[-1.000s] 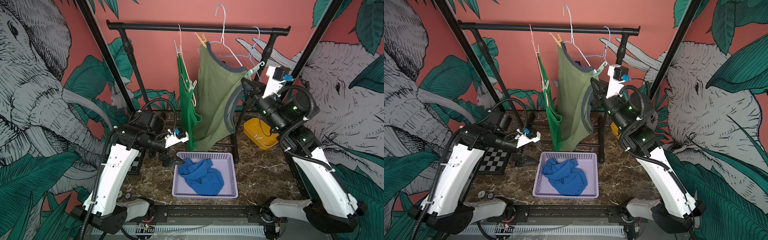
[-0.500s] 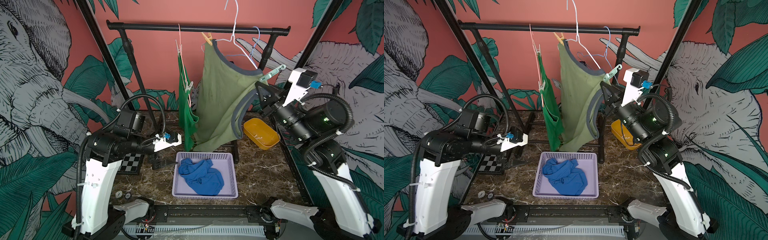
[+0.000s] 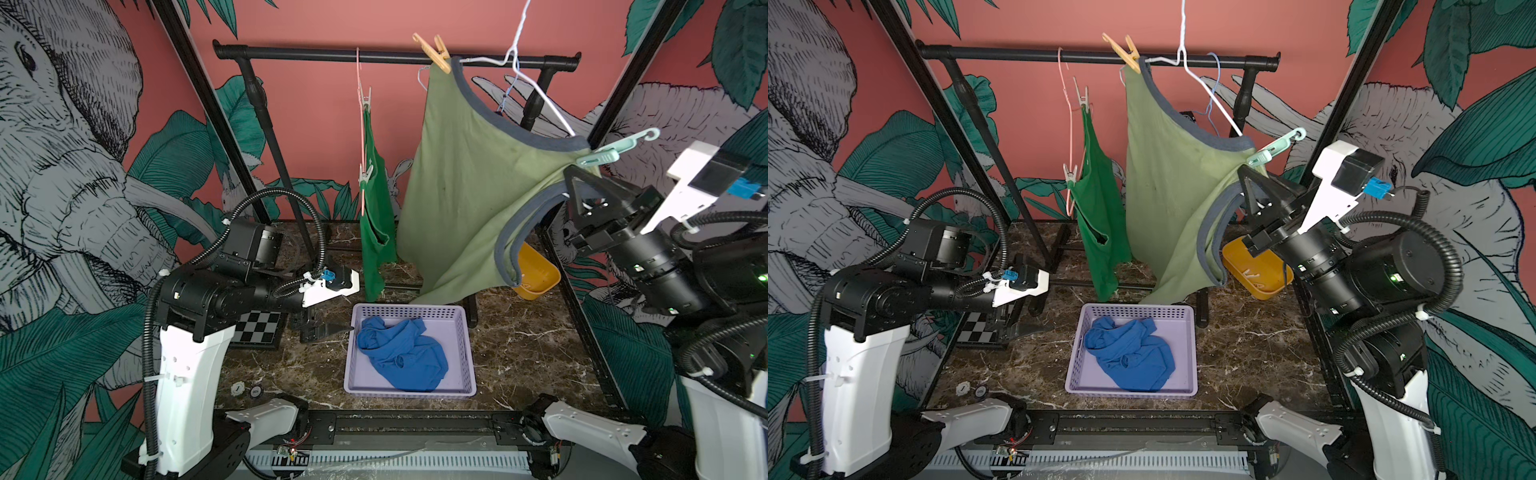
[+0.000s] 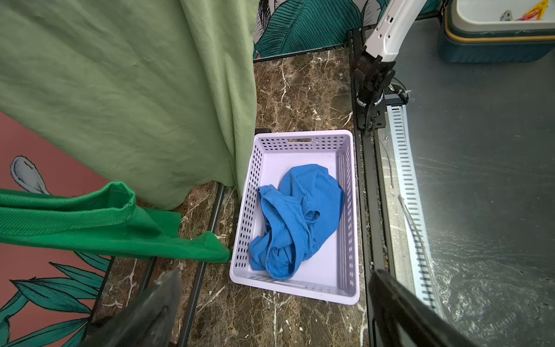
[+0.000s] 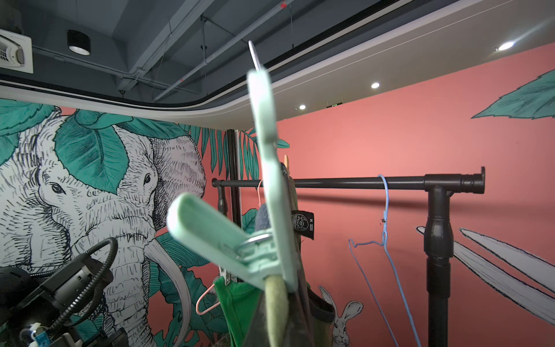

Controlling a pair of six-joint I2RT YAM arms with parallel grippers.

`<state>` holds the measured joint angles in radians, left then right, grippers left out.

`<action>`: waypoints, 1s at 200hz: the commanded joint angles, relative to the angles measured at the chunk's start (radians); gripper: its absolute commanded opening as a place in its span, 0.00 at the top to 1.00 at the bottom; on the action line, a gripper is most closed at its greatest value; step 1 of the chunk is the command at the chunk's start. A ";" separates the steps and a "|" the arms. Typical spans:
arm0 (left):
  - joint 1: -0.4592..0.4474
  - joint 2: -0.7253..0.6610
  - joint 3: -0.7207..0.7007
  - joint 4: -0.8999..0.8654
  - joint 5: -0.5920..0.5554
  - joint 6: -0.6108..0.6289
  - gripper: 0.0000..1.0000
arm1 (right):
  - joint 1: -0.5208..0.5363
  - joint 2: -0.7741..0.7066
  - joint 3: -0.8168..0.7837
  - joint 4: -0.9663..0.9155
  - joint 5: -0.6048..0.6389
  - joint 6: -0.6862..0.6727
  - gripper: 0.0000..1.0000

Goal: Remove the clothespins securing tank tops to the hanger
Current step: Pick up the hanger from the clothesline.

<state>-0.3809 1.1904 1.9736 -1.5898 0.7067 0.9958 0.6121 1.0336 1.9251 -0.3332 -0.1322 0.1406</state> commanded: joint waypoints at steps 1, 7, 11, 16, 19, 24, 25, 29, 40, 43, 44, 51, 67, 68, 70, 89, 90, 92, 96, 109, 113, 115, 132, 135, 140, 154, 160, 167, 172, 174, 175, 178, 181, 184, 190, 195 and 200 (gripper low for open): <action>-0.004 -0.008 -0.011 -0.038 0.036 0.024 0.01 | -0.004 -0.017 0.061 0.075 -0.026 -0.013 1.00; -0.003 -0.009 -0.012 -0.039 0.039 0.025 0.01 | -0.005 -0.017 0.069 0.070 -0.027 -0.013 1.00; -0.004 -0.009 -0.012 -0.041 0.040 0.027 0.01 | -0.004 -0.017 0.075 0.067 -0.027 -0.011 1.00; -0.003 -0.009 -0.012 -0.045 0.040 0.031 0.01 | -0.004 -0.018 0.083 0.063 -0.031 -0.009 1.00; -0.004 -0.010 -0.011 -0.046 0.040 0.033 0.01 | -0.005 -0.018 0.086 0.062 -0.032 -0.010 1.00; -0.003 -0.010 -0.012 -0.050 0.040 0.035 0.01 | -0.005 -0.020 0.093 0.058 -0.035 -0.008 1.00; -0.003 -0.010 -0.012 -0.050 0.041 0.036 0.01 | -0.005 -0.020 0.095 0.058 -0.035 -0.007 1.00; -0.003 -0.010 -0.012 -0.052 0.043 0.036 0.01 | -0.005 -0.021 0.100 0.054 -0.037 -0.005 1.00; -0.003 -0.011 -0.007 -0.062 0.046 0.044 0.01 | -0.005 -0.024 0.112 0.047 -0.042 -0.001 1.00; -0.003 -0.010 -0.005 -0.065 0.045 0.046 0.01 | -0.005 -0.024 0.116 0.043 -0.043 0.000 1.00; -0.003 -0.009 -0.004 -0.067 0.046 0.048 0.01 | -0.004 -0.025 0.116 0.042 -0.043 0.001 1.00; -0.002 -0.009 0.003 -0.080 0.048 0.058 0.01 | -0.004 -0.027 0.123 0.038 -0.047 0.006 1.00; -0.003 -0.007 0.019 -0.111 0.056 0.077 0.01 | -0.005 -0.029 0.141 0.024 -0.059 0.019 1.00; -0.001 -0.007 0.021 -0.112 0.057 0.077 0.01 | -0.005 -0.029 0.142 0.022 -0.059 0.020 1.00; -0.001 -0.006 0.021 -0.114 0.058 0.079 0.01 | -0.003 -0.029 0.145 0.020 -0.061 0.020 1.00; -0.001 -0.008 0.031 -0.132 0.065 0.087 0.01 | -0.005 -0.028 0.175 0.003 -0.073 0.034 1.00; -0.001 -0.008 0.032 -0.132 0.066 0.088 0.01 | -0.005 -0.028 0.177 0.002 -0.073 0.034 1.00; 0.000 -0.009 0.032 -0.133 0.067 0.089 0.01 | -0.004 -0.027 0.181 0.001 -0.075 0.035 1.00; 0.000 -0.008 0.033 -0.136 0.066 0.090 0.01 | -0.005 -0.026 0.187 -0.003 -0.078 0.039 1.00; -0.001 -0.011 0.034 -0.143 0.071 0.093 0.01 | -0.005 -0.023 0.213 -0.018 -0.091 0.049 1.00; 0.000 -0.012 0.034 -0.144 0.069 0.095 0.01 | -0.005 -0.021 0.220 -0.023 -0.093 0.052 1.00; 0.000 -0.013 0.034 -0.146 0.068 0.095 0.01 | -0.005 -0.022 0.225 -0.024 -0.093 0.053 1.00; 0.003 -0.022 0.033 -0.153 0.077 0.101 0.01 | -0.004 -0.015 0.255 -0.039 -0.099 0.063 1.00; 0.006 -0.023 0.033 -0.155 0.082 0.104 0.01 | -0.005 -0.015 0.259 -0.041 -0.102 0.064 1.00; 0.009 -0.024 0.033 -0.158 0.092 0.107 0.01 | -0.005 -0.014 0.265 -0.046 -0.102 0.067 1.00; 0.025 -0.020 0.040 -0.169 0.135 0.115 0.01 | -0.005 -0.005 0.286 -0.059 -0.106 0.077 1.00; 0.032 -0.018 0.043 -0.177 0.153 0.123 0.01 | -0.005 -0.002 0.290 -0.060 -0.110 0.082 1.00; 0.041 -0.016 0.045 -0.183 0.171 0.128 0.01 | -0.004 0.002 0.300 -0.061 -0.114 0.088 1.00; 0.046 -0.016 0.045 -0.187 0.177 0.132 0.01 | -0.005 0.006 0.309 -0.064 -0.117 0.091 1.00; 0.047 -0.016 0.046 -0.188 0.180 0.133 0.01 | -0.005 0.007 0.314 -0.066 -0.118 0.092 1.00; 0.047 -0.015 0.046 -0.188 0.180 0.133 0.01 | -0.005 0.008 0.317 -0.067 -0.119 0.092 1.00; 0.048 -0.015 0.046 -0.188 0.180 0.134 0.01 | -0.005 0.010 0.323 -0.070 -0.120 0.092 1.00; 0.049 -0.015 0.047 -0.189 0.182 0.135 0.01 | -0.004 0.013 0.330 -0.073 -0.119 0.094 1.00; 0.050 -0.017 0.045 -0.189 0.182 0.136 0.01 | -0.005 0.015 0.336 -0.076 -0.119 0.095 1.00; 0.049 -0.018 0.045 -0.190 0.181 0.138 0.01 | -0.005 0.018 0.347 -0.080 -0.121 0.097 1.00; 0.050 -0.020 0.044 -0.191 0.181 0.139 0.01 | -0.005 0.021 0.354 -0.084 -0.121 0.100 1.00; 0.050 -0.021 0.045 -0.191 0.183 0.138 0.01 | -0.003 0.024 0.360 -0.087 -0.122 0.100 1.00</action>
<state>-0.3393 1.1812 1.9984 -1.6150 0.8310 1.0939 0.6121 1.0420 2.2398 -0.4984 -0.2371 0.2180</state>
